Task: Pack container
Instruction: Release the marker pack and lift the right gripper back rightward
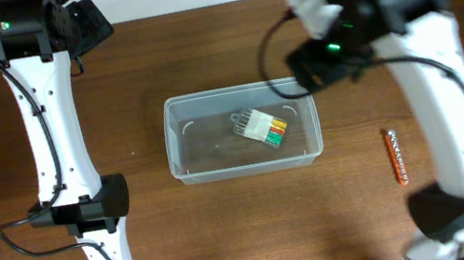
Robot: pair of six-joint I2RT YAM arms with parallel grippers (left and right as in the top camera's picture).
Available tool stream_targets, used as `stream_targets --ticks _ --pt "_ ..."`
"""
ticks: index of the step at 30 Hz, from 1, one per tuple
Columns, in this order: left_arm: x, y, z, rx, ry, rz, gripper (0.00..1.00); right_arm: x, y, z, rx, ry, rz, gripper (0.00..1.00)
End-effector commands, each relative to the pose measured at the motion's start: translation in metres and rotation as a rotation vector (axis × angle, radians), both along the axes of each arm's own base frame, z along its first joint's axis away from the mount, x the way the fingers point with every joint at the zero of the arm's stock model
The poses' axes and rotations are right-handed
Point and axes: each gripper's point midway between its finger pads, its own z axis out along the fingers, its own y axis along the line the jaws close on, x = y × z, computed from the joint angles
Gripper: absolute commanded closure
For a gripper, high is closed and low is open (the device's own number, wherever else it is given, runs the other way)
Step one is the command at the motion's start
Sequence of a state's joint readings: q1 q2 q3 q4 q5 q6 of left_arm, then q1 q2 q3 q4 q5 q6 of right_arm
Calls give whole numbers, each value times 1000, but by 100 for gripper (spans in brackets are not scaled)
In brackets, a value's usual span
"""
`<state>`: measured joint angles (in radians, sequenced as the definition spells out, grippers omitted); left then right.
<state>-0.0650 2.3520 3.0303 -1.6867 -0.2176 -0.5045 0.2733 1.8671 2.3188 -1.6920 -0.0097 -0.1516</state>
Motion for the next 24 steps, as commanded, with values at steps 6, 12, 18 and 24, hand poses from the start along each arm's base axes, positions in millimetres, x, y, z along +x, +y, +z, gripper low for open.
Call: stream_targets --ticks 6,12,18,24 --pt "-5 3 15 9 -33 -1 1 -66 -88 6 -26 13 -194 1" --pt "-5 3 14 10 -33 -1 1 -59 -129 4 -9 -4 -392 1" --pt "-5 3 14 10 -33 0 1 -46 -178 9 -72 -80 -503 1" --pt "-5 3 14 9 -33 -1 1 -33 -247 -20 -43 -33 -697 1"
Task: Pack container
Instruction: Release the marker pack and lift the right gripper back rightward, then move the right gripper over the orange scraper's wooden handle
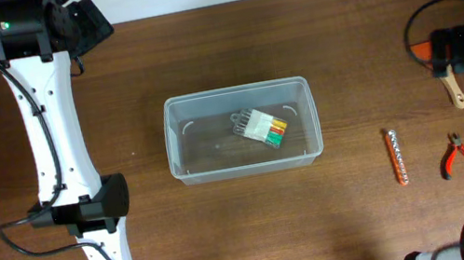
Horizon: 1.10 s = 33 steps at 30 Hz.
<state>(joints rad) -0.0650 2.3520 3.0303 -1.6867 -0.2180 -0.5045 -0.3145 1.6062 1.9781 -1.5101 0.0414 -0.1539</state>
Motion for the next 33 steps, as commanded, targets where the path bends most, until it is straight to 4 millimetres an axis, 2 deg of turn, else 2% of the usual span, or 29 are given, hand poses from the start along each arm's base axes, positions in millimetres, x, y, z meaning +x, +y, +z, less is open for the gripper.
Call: stream_targets --ticks 1,7,14,16,17,20,25,27,31,33 --pt "-5 3 14 9 -33 -1 1 5 -39 -32 48 77 -99 1" --pt "-5 3 14 9 -33 -1 1 18 -64 -70 19 184 75 1" --pt "-5 3 14 9 -33 -1 1 67 -88 -90 -49 104 130 1" --pt "-5 3 14 9 -33 -1 1 73 -86 -107 -13 123 141 1" --pt "-5 3 14 9 -33 -1 1 71 -76 -120 55 154 159 1" --pt "-5 3 14 9 -33 -1 1 75 -71 -137 108 174 172 1" --pt "-5 3 14 9 -33 -1 1 85 -80 -155 85 186 209 1" --pt "-5 3 14 9 -33 -1 1 91 -91 -161 40 189 214 2" --pt "-5 3 14 9 -33 -1 1 108 -112 -162 -63 151 199 1" --pt "-5 3 14 9 -33 -1 1 116 -117 -160 -89 125 216 1"
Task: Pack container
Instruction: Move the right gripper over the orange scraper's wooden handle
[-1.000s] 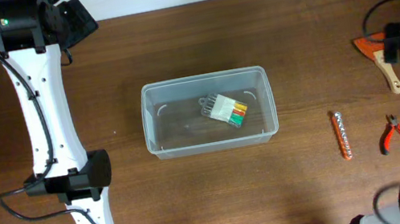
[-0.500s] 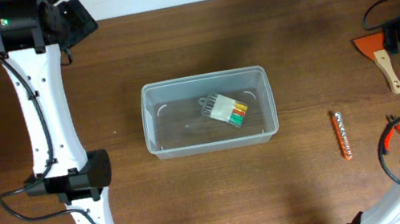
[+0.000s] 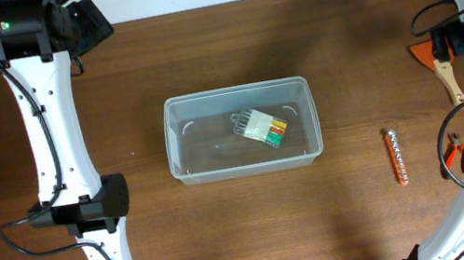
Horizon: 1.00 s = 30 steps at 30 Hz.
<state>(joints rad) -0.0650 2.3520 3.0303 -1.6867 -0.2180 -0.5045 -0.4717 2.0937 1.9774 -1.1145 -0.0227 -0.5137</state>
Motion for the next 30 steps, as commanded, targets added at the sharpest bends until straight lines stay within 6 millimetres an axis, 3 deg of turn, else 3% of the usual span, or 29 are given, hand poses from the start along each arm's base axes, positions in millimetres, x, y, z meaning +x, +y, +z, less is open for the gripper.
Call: stream_targets --ticks 1,6,16,25,30 --pt "-5 3 14 9 -33 -1 1 7 -13 -1 -61 -14 20 1" --pt "-5 3 14 9 -33 -1 1 13 -13 -4 -55 -31 24 1" --pt "-5 3 14 9 -33 -1 1 3 -7 -46 14 82 44 1" --pt "-5 3 14 9 -33 -1 1 -16 -28 -78 30 172 -7 1" --pt "-5 3 14 9 -33 -1 1 -19 -29 -93 53 194 -14 1"
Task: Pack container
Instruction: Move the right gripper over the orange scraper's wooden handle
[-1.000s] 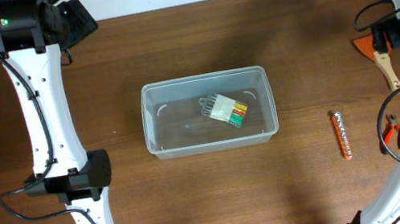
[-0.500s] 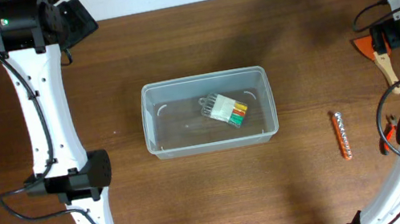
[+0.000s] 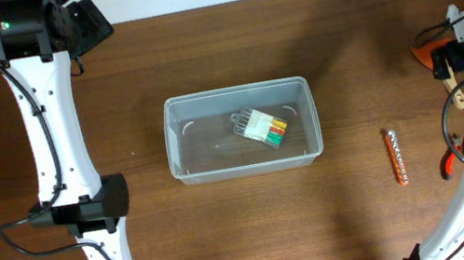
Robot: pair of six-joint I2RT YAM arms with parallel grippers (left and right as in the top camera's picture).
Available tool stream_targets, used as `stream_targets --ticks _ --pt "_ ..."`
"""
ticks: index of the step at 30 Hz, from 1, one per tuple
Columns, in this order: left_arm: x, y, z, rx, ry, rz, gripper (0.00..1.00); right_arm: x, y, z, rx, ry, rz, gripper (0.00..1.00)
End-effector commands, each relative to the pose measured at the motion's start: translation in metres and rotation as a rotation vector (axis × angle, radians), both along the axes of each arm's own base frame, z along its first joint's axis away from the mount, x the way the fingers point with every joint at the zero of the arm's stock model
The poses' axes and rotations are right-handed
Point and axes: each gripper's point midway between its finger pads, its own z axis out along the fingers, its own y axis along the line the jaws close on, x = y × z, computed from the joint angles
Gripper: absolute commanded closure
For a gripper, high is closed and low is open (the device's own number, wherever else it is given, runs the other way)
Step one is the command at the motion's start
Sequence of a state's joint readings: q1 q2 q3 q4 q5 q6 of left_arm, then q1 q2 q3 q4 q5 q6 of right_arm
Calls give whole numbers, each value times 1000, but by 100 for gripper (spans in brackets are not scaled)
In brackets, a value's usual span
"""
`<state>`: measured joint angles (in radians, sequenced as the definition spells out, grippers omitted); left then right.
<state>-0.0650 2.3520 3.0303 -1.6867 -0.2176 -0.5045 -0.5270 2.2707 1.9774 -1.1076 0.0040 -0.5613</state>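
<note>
A clear plastic container (image 3: 180, 148) sits mid-table. Inside it lies a small bundle (image 3: 262, 127) with white bodies and coloured ends. To its right an orange strip (image 3: 396, 156) lies on the wood. At the far right rests a wooden-handled tool with an orange head (image 3: 449, 79). My right gripper (image 3: 462, 48) hovers at that tool's head, and whether its fingers are around the tool cannot be made out. My left gripper (image 3: 88, 24) is parked at the back left corner, its jaws unreadable from above.
Red-handled pliers (image 3: 450, 164) peek out from under the right arm near the right edge. The left arm's white links (image 3: 53, 132) run down the left side of the table, with cables beside them.
My right gripper has shifted a little toward the front, from the back of the orange-headed tool to directly over its head. The container, bundle and strip have not moved.
First my right arm hung over the container's back right corner, the bundle lying inside. Then it was at the table's right edge above the wooden-handled tool, with the pliers in plain view. It stayed there, and now the arm covers most of the pliers.
</note>
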Motion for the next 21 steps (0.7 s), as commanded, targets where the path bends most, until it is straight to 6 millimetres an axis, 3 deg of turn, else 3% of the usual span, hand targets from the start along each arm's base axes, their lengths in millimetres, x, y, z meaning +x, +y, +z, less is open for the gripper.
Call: stream_targets --ticks 1,10,21 --pt "-5 3 15 9 -33 0 1 -3 0 -13 12 30 0 1" --pt "-5 3 14 10 -33 0 1 -5 3 -42 45 74 -44 1" --pt "-5 3 14 10 -33 0 1 1 0 -47 35 56 -44 1"
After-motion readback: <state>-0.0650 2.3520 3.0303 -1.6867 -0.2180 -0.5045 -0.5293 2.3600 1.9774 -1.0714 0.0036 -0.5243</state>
